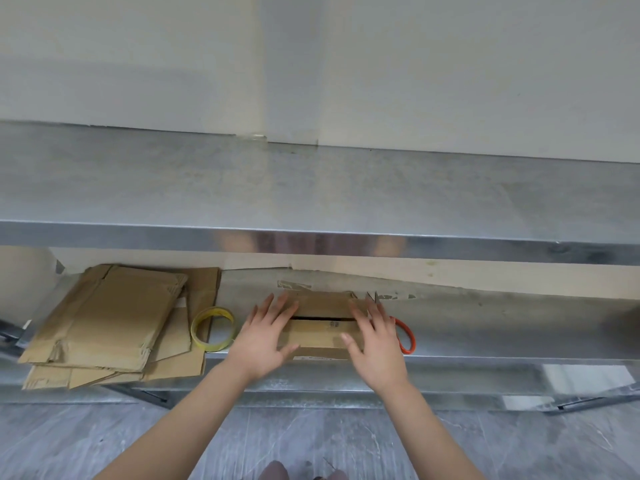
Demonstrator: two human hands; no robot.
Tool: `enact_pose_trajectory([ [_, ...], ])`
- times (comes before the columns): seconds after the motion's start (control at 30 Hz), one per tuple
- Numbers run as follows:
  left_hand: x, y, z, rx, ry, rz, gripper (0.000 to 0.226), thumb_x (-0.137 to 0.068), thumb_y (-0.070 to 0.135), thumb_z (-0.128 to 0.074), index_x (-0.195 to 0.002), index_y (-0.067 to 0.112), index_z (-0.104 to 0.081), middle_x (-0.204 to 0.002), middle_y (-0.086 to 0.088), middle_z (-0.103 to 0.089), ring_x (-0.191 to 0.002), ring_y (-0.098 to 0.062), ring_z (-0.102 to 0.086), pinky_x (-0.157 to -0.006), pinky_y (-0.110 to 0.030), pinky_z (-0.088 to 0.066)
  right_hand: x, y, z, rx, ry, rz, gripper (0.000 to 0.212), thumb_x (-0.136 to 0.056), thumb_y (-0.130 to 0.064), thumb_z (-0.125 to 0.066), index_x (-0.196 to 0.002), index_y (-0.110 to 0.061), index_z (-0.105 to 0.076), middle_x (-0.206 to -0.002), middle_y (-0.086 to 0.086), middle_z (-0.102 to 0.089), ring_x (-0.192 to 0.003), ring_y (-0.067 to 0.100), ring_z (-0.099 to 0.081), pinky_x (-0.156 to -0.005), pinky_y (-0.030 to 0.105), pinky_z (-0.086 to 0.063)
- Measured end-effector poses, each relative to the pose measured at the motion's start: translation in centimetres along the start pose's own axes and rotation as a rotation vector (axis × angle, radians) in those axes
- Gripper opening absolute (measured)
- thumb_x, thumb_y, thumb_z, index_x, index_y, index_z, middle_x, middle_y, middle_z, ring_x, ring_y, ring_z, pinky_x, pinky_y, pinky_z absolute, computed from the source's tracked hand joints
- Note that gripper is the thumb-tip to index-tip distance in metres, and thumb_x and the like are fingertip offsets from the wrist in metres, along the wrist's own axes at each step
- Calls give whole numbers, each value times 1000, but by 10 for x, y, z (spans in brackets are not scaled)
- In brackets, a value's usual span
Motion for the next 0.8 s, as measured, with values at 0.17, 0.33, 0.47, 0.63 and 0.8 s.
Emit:
enact_pose_trajectory([
  [0.17,26,-12,10,-136,48,31,71,-94,64,-27,-154,31,-7,-162,5,1,-149,-22,7,-120,-43,3,14,-44,3,31,18,170,50,-98,-45,-45,-145,-32,-42,-152,2,-39,-145,30,-25,-121,47,-14],
  [0.33,71,-59,12,-194,36,145,70,-96,61,-25,-154,28,-8,-162,4,-6,-149,-22,4,-120,-40,8,16,-107,-24,13,-68,338,50,-99,-45,-39,-147,-31,-40,-154,0,-38,-147,27,-22,-121,43,0],
  [0.47,104,-102,7,-243,-23,199,70,-97,59,-24,-154,28,1,-162,4,2,-148,-21,12,-119,-39,11,24,-152,-68,72,-191,383,54,-100,-41,-39,-151,-26,-31,-158,1,-30,-150,23,-8,-120,44,9],
  [0.63,97,-119,1,-236,-77,116,68,-97,56,-29,-155,26,-8,-162,2,-7,-149,-23,6,-116,-39,14,15,-174,-113,175,-253,236,61,-100,-22,-40,-155,-19,-14,-162,5,-17,-150,23,4,-119,37,14],
  [0.8,76,-128,10,-244,16,-74,57,-80,44,-67,-132,22,-56,-137,-2,-56,-133,-28,-45,-112,-47,-32,-5,-200,-121,257,-151,153,74,-66,-10,-78,-136,-9,-55,-134,9,-59,-134,30,-46,-112,40,-36],
])
Point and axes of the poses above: each hand's wrist, its own x-axis away from the middle knuckle, its own z-axis out of the back of the hand, y = z × x, the point moved 5 cm from there along -x, towards the middle knuckle
